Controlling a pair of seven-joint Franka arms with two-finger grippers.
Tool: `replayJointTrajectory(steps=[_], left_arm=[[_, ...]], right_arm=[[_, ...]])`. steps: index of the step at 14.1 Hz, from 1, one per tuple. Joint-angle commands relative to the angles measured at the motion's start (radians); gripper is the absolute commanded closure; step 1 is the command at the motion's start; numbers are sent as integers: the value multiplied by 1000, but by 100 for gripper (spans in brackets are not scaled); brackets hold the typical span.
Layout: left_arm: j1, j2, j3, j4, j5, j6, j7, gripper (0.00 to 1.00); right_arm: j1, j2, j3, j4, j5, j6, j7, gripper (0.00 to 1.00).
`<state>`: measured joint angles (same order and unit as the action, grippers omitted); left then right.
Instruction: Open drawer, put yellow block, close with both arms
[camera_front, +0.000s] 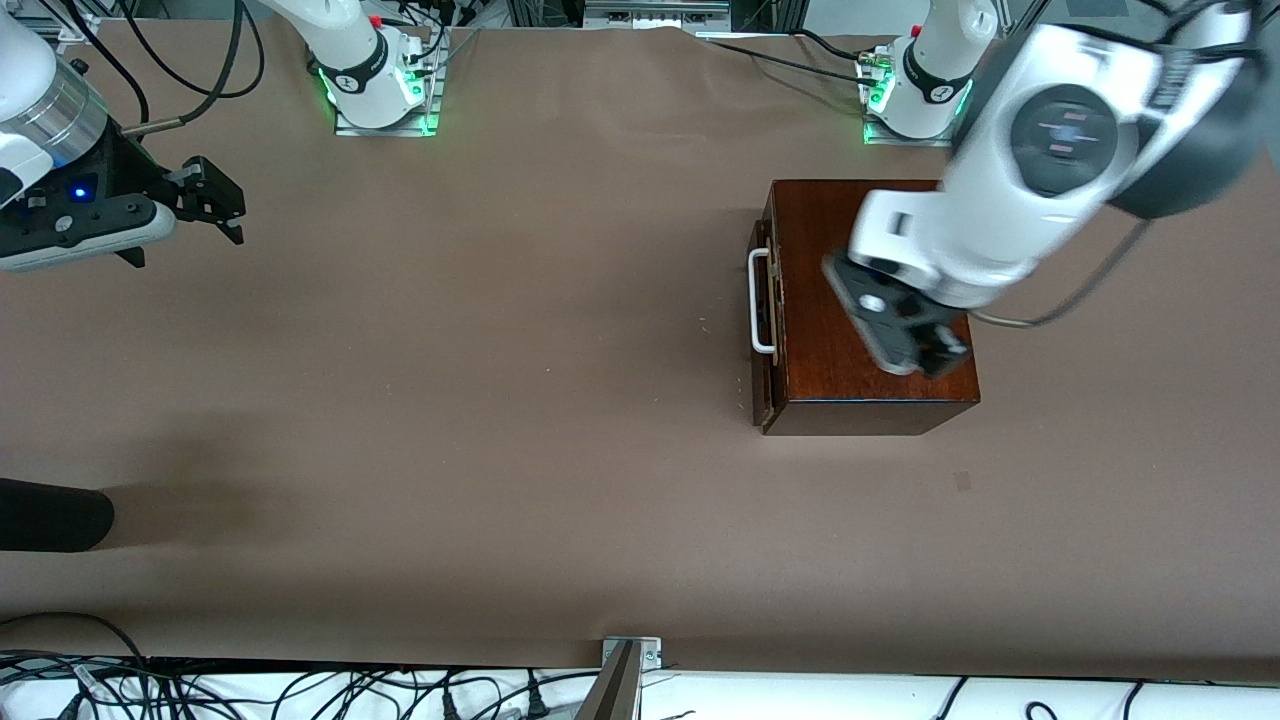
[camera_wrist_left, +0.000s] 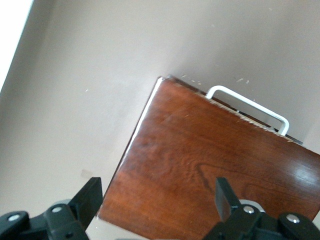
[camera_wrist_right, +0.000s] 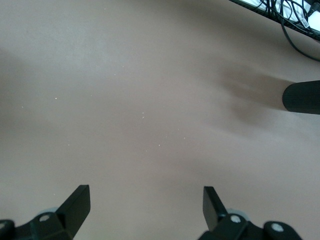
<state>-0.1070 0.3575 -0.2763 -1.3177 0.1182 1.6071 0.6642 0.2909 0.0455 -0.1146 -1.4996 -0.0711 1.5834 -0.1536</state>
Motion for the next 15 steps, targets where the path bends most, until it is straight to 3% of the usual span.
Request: replayJointTrajectory(steps=[1,5,8,10,13,15], left_arm=[[-14,-89,139,-92,-104,23,-57,0],[-5,-169,226,-211,-114,140,-331,0],[9,-285,230,-320,-114,140,-629,0],[50,-321,229,-342,-115,139,-846,0],[72,-380,252,-426,-118,142,-825,0],[75,-387,253,-431,-118,145,-822,0]], right_arm=[[-6,-4,7,12,11,-11,12,0],[-6,-4,7,12,11,-10,12,0],[-6,-4,6,12,11,-10,14,0],[-6,-4,6,12,11,-8,12,0],[-6,-3,7,12,11,-10,8,0],[-6,-4,7,12,11,-10,8,0]])
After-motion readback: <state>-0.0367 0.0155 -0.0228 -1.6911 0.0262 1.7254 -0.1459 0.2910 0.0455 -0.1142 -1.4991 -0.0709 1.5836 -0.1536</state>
